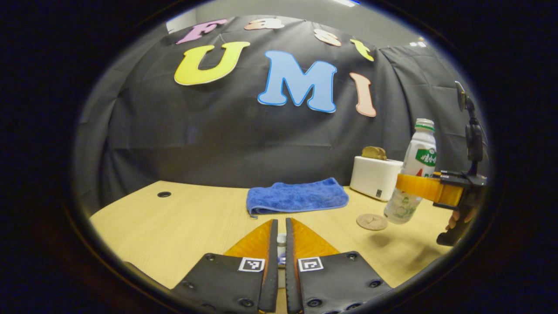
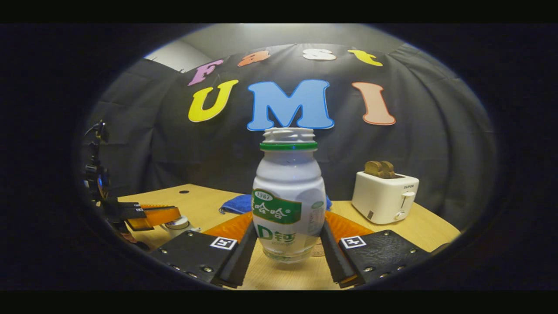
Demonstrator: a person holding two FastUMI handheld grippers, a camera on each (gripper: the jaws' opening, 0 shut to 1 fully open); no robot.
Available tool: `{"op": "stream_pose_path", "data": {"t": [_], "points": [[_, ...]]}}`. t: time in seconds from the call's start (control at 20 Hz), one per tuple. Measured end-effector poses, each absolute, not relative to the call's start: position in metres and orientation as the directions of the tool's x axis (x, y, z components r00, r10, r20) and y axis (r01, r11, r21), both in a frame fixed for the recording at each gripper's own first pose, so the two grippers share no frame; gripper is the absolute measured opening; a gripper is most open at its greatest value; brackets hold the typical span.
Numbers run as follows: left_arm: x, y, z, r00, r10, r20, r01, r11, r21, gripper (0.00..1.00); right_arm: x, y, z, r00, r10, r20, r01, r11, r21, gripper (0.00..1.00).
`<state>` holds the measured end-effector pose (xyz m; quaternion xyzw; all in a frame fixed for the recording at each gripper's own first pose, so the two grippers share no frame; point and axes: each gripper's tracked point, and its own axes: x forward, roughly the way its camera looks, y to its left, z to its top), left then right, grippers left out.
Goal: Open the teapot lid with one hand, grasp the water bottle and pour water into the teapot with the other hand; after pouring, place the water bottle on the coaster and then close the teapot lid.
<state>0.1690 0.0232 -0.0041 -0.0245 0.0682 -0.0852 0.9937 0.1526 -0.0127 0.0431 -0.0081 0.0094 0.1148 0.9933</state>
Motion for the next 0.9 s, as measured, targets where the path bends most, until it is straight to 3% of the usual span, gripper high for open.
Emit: {"op": "stream_pose_path", "data": {"t": [0.35, 0.5, 0.6, 0.65, 0.75, 0.8, 0.85, 0.9], "points": [[0.170, 0.022, -0.015, 0.976, -0.169, -0.136, 0.171, 0.985, 0.004, 0.14, 0.155, -0.017, 0.033, 0.975, 0.215, -0.058, -0.217, 0.976, -0.037, 0.72], [0.168, 0.016, -0.018, 0.971, -0.196, -0.136, 0.199, 0.980, 0.014, 0.31, 0.159, -0.019, 0.026, 0.976, 0.203, -0.077, -0.207, 0.978, -0.041, 0.72], [0.159, 0.023, -0.006, 0.976, -0.190, -0.104, 0.191, 0.982, -0.001, 0.59, 0.164, -0.018, 0.022, 0.976, 0.201, -0.084, -0.205, 0.978, -0.031, 0.72], [0.154, 0.027, 0.004, 0.979, -0.189, -0.074, 0.188, 0.982, -0.018, 0.63, 0.166, -0.019, 0.022, 0.977, 0.197, -0.084, -0.201, 0.979, -0.033, 0.72], [0.143, 0.040, 0.028, 0.985, -0.173, 0.003, 0.173, 0.983, -0.063, 0.88, 0.172, -0.021, 0.026, 0.979, 0.188, -0.077, -0.192, 0.980, -0.046, 0.72], [0.138, 0.044, 0.040, 0.985, -0.170, 0.033, 0.172, 0.981, -0.089, 0.82, 0.174, -0.021, 0.028, 0.980, 0.184, -0.078, -0.189, 0.981, -0.052, 0.72], [0.136, 0.047, 0.048, 0.984, -0.170, 0.054, 0.175, 0.978, -0.110, 0.89, 0.179, -0.022, 0.030, 0.981, 0.180, -0.079, -0.184, 0.981, -0.055, 0.72], [0.134, 0.050, 0.052, 0.983, -0.170, 0.069, 0.177, 0.976, -0.126, 0.89, 0.184, -0.024, 0.032, 0.982, 0.171, -0.080, -0.175, 0.983, -0.054, 0.72]]}}
